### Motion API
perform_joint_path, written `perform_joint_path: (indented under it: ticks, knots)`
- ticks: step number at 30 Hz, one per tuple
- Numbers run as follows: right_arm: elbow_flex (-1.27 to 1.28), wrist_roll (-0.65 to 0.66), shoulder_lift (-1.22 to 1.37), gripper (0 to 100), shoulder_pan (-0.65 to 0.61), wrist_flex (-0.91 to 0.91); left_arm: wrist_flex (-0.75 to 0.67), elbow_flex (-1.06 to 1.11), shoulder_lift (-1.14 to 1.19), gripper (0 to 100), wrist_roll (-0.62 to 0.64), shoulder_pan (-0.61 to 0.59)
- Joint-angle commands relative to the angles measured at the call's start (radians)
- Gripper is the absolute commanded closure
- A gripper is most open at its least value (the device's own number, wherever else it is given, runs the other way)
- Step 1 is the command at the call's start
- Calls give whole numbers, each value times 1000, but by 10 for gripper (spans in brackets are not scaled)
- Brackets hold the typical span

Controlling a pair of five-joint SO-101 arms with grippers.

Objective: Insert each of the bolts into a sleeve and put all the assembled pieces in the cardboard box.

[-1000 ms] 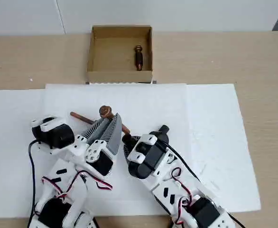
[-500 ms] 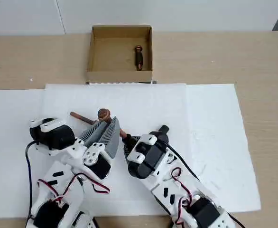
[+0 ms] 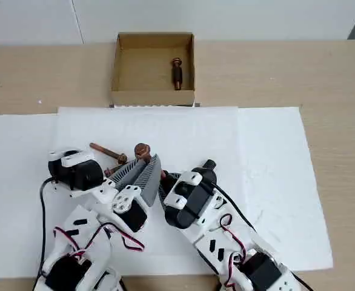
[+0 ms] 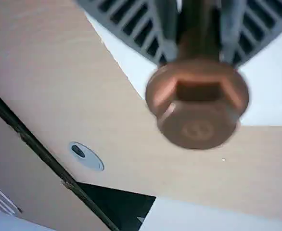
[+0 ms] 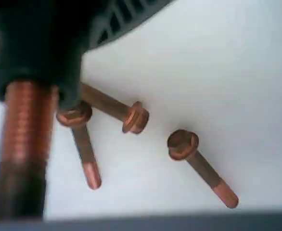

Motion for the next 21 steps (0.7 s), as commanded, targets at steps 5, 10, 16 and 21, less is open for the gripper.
perform_joint_path:
  ticks: [5,10,16,21]
  knots:
    - [-46,49,-7,996,-7,-30,117,-10,-9,995,8,28]
    - [-66,117,-4,996,-7,-101,183,-8,-6,995,8,29]
    - [-64,144,-4,996,-8,-119,181,-7,-8,992,5,28]
    - [-63,144,-2,996,-8,-111,184,-8,-6,820,2,21]
